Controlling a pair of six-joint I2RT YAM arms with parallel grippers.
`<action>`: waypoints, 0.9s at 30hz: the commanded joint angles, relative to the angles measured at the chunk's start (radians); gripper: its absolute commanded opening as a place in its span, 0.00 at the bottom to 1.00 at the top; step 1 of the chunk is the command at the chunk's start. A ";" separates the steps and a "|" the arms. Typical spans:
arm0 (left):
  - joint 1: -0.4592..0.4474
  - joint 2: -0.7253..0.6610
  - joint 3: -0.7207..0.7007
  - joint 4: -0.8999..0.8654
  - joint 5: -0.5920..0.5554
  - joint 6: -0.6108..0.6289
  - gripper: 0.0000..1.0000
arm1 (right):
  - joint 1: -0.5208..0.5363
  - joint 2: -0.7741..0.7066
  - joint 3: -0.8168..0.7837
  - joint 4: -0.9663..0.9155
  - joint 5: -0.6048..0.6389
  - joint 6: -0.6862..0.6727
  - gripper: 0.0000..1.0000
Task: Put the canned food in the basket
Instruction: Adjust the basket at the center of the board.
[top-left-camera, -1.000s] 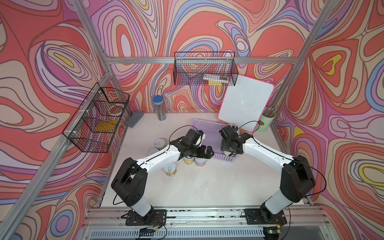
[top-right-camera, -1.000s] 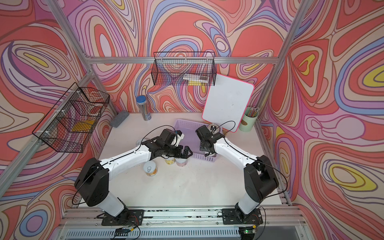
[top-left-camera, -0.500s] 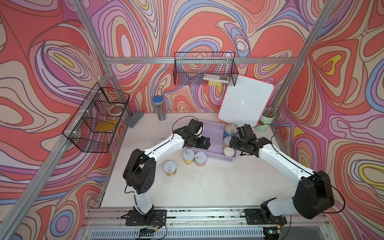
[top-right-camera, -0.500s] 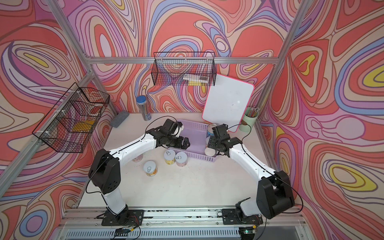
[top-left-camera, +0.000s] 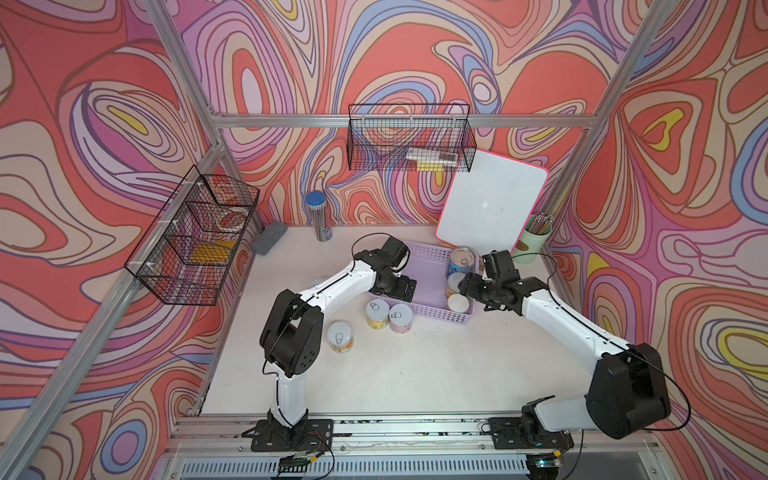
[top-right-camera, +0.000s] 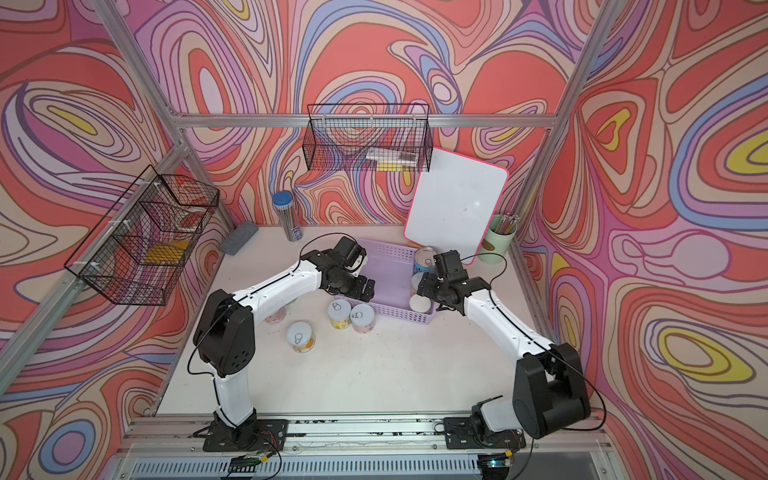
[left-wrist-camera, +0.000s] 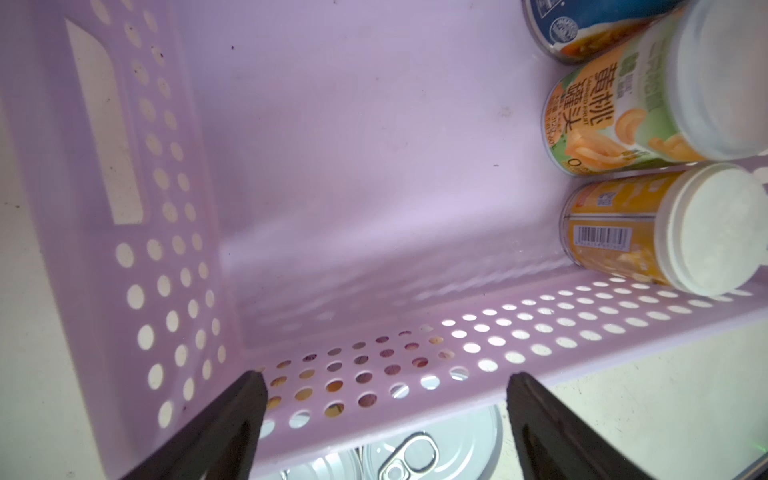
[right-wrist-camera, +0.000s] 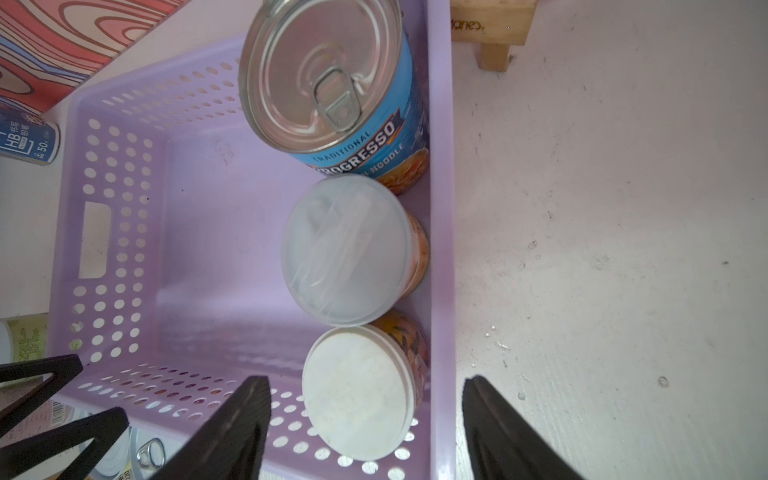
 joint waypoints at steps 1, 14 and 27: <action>0.004 0.011 -0.010 -0.066 -0.012 0.012 0.95 | -0.001 -0.020 0.009 0.004 -0.007 -0.001 0.74; -0.010 -0.046 -0.128 -0.060 0.029 -0.025 0.95 | -0.001 -0.010 0.012 0.010 -0.013 -0.007 0.73; -0.048 -0.120 -0.229 -0.047 0.059 -0.094 0.95 | -0.001 0.012 0.017 0.020 -0.009 -0.017 0.72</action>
